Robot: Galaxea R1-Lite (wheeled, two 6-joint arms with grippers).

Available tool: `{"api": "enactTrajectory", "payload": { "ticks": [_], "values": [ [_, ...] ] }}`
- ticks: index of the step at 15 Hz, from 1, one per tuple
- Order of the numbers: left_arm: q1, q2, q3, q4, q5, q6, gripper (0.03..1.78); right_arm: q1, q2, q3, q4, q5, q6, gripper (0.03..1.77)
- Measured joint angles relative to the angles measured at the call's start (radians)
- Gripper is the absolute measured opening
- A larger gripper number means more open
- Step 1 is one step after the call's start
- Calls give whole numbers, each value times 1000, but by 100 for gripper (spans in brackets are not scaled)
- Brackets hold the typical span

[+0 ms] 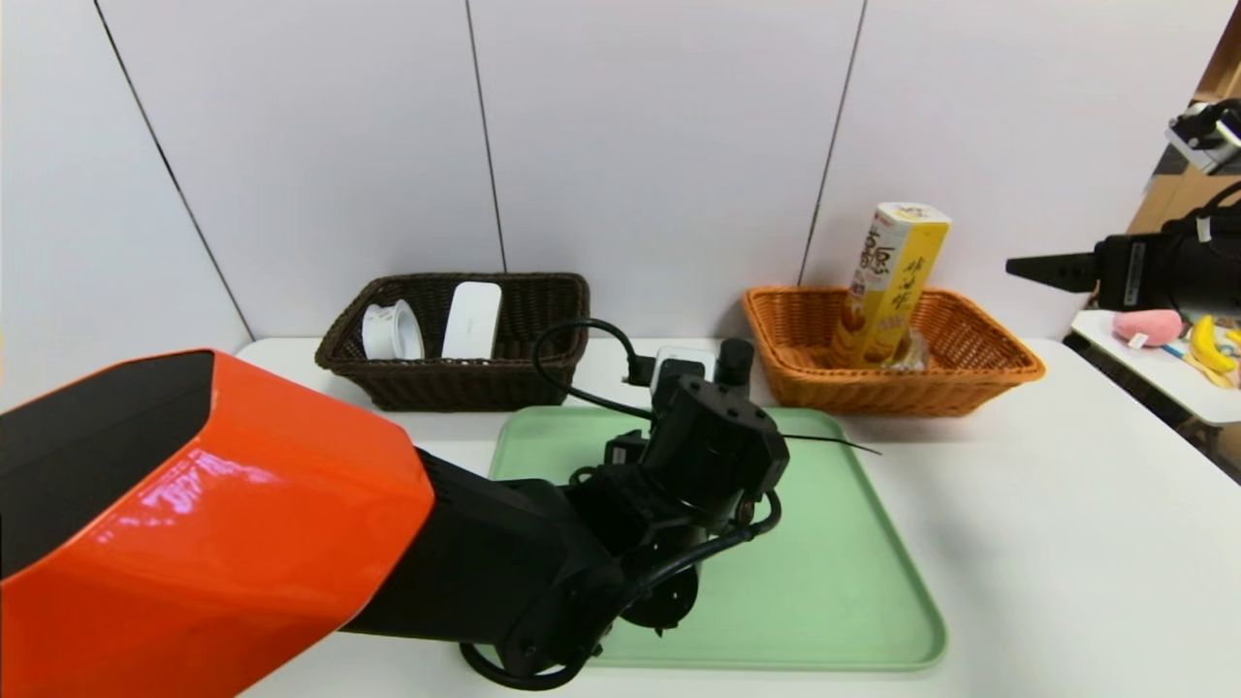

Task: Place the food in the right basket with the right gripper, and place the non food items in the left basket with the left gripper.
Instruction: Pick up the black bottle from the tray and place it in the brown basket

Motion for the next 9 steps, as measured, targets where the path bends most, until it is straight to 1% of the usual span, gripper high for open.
{"api": "enactTrajectory", "payload": {
  "ticks": [4, 9],
  "values": [
    [-4, 36, -58, 28, 7, 1, 169, 30, -54, 107, 99, -13, -11, 169],
    [-5, 80, -139, 29, 8, 1, 169, 66, -68, 162, 90, -8, -8, 170]
  ]
}}
